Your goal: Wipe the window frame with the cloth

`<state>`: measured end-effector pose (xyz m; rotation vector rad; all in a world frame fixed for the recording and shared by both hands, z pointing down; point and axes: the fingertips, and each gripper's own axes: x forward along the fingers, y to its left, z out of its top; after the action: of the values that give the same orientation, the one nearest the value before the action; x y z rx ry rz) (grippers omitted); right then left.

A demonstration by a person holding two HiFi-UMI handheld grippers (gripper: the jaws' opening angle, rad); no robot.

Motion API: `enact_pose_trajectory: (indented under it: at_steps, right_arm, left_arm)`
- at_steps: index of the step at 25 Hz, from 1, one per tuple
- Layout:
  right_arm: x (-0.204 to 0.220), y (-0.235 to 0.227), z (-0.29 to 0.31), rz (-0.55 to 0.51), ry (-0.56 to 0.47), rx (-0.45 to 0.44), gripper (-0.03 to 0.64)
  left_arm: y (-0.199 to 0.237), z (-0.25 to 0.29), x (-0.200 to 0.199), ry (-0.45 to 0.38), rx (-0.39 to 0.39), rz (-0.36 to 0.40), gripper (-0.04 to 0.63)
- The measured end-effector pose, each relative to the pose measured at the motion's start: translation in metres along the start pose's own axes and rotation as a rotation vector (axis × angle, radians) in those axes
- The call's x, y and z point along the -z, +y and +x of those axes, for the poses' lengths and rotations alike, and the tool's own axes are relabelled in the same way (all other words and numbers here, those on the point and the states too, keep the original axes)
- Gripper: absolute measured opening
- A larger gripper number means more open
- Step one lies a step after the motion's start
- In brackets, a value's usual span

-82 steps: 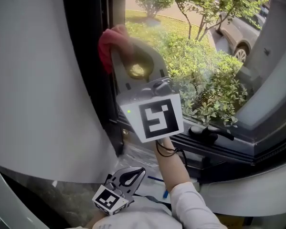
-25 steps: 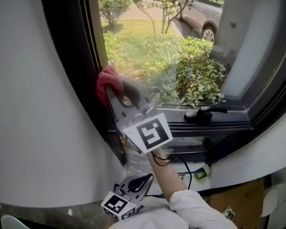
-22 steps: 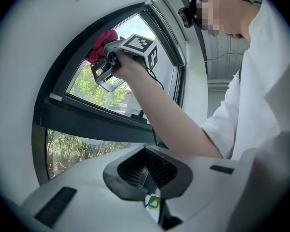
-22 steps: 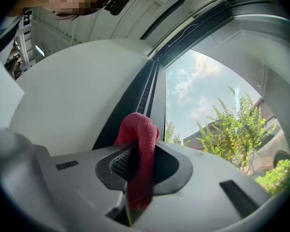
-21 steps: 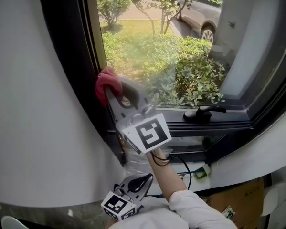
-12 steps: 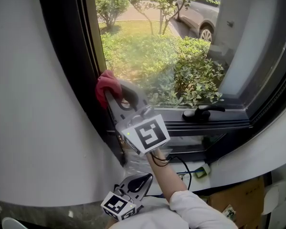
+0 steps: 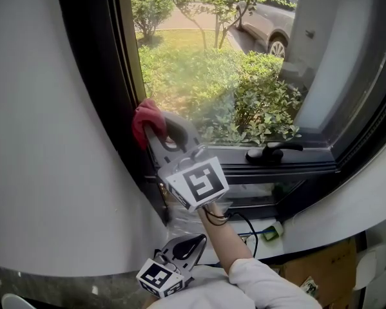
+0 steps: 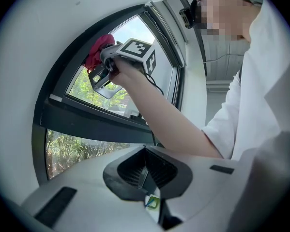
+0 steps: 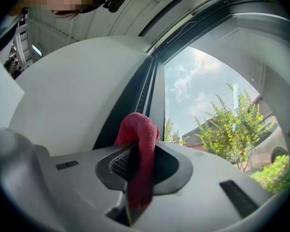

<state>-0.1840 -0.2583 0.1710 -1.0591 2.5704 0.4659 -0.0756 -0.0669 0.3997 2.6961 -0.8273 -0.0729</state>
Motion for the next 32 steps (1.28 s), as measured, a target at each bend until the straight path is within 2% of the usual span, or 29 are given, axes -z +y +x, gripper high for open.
enact_pose_trajectory:
  at_steps: [20, 32]
  right_arm:
    - [0.011, 0.003, -0.006, 0.01, 0.005, -0.003, 0.069]
    - [0.026, 0.005, -0.012, 0.03, 0.043, 0.003, 0.069]
  left_arm:
    - [-0.001, 0.003, 0.003, 0.003, 0.011, -0.01, 0.01]
    - [-0.003, 0.005, 0.004, 0.009, 0.018, -0.014, 0.01]
